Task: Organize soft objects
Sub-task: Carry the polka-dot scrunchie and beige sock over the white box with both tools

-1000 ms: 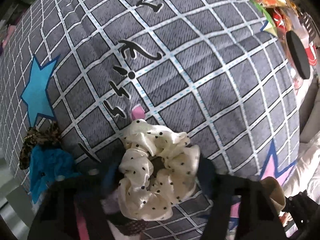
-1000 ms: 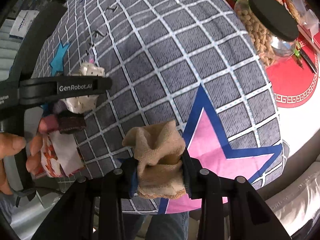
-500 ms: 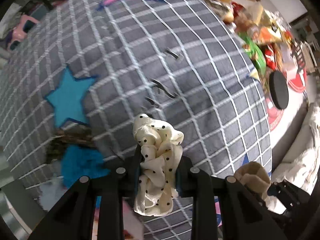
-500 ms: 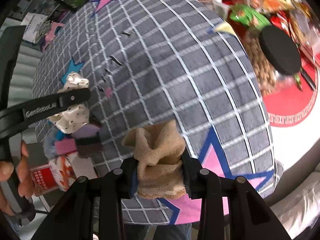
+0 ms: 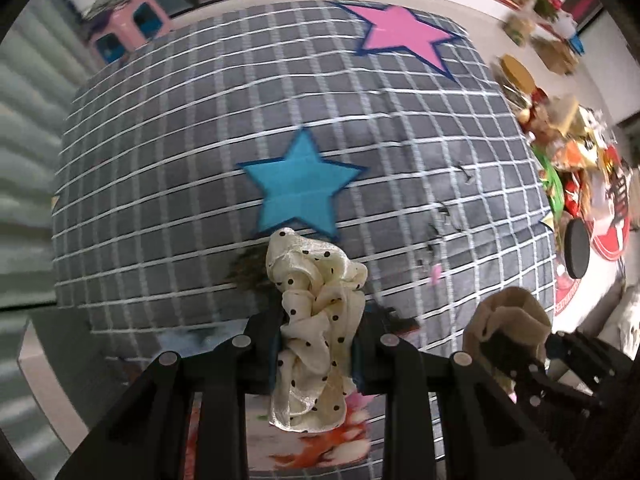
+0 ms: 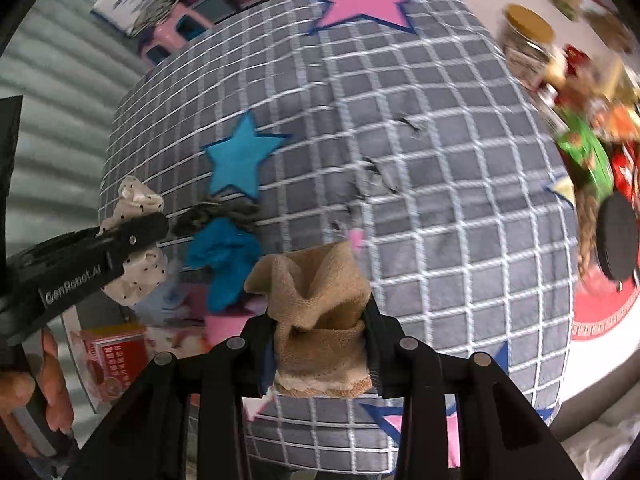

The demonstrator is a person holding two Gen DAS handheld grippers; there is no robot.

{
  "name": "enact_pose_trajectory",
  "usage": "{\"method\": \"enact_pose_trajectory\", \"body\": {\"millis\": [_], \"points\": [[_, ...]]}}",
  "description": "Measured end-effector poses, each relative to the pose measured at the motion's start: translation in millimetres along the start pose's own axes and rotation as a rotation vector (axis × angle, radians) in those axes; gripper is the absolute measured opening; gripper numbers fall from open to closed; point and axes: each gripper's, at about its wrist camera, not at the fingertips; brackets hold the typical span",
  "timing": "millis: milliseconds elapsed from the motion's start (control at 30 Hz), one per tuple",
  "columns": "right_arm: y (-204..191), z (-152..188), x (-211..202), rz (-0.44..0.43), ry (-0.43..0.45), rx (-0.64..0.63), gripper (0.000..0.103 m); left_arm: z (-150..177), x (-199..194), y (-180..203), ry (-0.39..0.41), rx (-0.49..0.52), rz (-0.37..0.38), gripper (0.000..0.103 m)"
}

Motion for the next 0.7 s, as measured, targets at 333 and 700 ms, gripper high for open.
{"method": "enact_pose_trajectory", "body": {"millis": [333, 700], "points": [[-90.0, -12.5, 0.7, -0.041, -0.002, -0.132, 0.037, 24.6, -35.9, -84.6, 0.049, -0.122, -0.022, 0.029], [-150.2, 2.7, -7.2, -0.039, 0.013, -0.22, 0.037, 75.6, -71.3, -154.0, 0.103, -0.241, -0.011, 0.029]]}}
Point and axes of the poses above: each gripper's, at about its wrist camera, not at the fingertips, and x roughly the way its jaws point, y to its right, z to its underside, and after that the axes turned 1 degree about z, right-handed
